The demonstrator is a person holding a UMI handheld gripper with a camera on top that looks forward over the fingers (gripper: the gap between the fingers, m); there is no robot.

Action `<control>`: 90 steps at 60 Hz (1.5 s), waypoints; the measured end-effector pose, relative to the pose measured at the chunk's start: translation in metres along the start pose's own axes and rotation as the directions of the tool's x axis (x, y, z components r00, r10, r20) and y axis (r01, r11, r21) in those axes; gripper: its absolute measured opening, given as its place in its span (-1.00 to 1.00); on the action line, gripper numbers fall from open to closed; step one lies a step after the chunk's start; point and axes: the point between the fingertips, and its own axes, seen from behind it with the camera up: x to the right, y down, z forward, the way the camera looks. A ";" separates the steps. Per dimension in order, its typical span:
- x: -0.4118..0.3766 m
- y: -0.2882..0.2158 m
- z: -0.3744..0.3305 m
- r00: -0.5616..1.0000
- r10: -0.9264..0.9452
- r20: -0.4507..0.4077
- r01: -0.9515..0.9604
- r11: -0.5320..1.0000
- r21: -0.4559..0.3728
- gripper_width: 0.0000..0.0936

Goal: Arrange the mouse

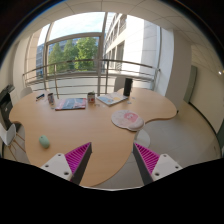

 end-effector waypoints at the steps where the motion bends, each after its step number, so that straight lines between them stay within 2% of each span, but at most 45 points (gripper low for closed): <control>1: -0.002 -0.001 -0.004 1.000 -0.004 0.001 0.004 1.000 -0.003 0.81; 7: -0.009 0.020 -0.005 1.000 -0.016 0.015 0.017 0.999 -0.037 0.81; 14: -0.049 0.075 -0.009 0.997 -0.028 0.067 0.034 0.995 -0.095 0.81; 21: -0.110 0.126 -0.007 0.986 -0.056 0.157 0.081 0.984 -0.161 0.81; 28: -0.185 0.148 0.006 0.970 -0.067 0.235 0.114 0.975 -0.191 0.82; 39: -0.294 0.131 0.065 0.952 -0.106 0.288 0.153 0.977 -0.147 0.82; 46: -0.346 0.118 0.113 0.948 -0.126 0.291 0.167 0.978 -0.122 0.82; 64: -0.385 0.081 0.186 0.950 -0.170 0.260 0.200 0.975 -0.093 0.77; 68: -0.389 0.077 0.194 0.953 -0.142 0.267 0.176 0.979 -0.105 0.65; 72: -0.398 0.079 0.200 0.949 -0.104 0.299 0.145 0.982 -0.118 0.33; 74: -0.396 0.078 0.201 0.948 -0.121 0.293 0.158 0.981 -0.108 0.11; 86: -0.400 0.075 0.200 0.944 -0.151 0.294 0.188 0.977 -0.101 -0.10; 90: -0.409 0.066 0.193 0.931 -0.158 0.329 0.198 0.976 -0.091 -0.12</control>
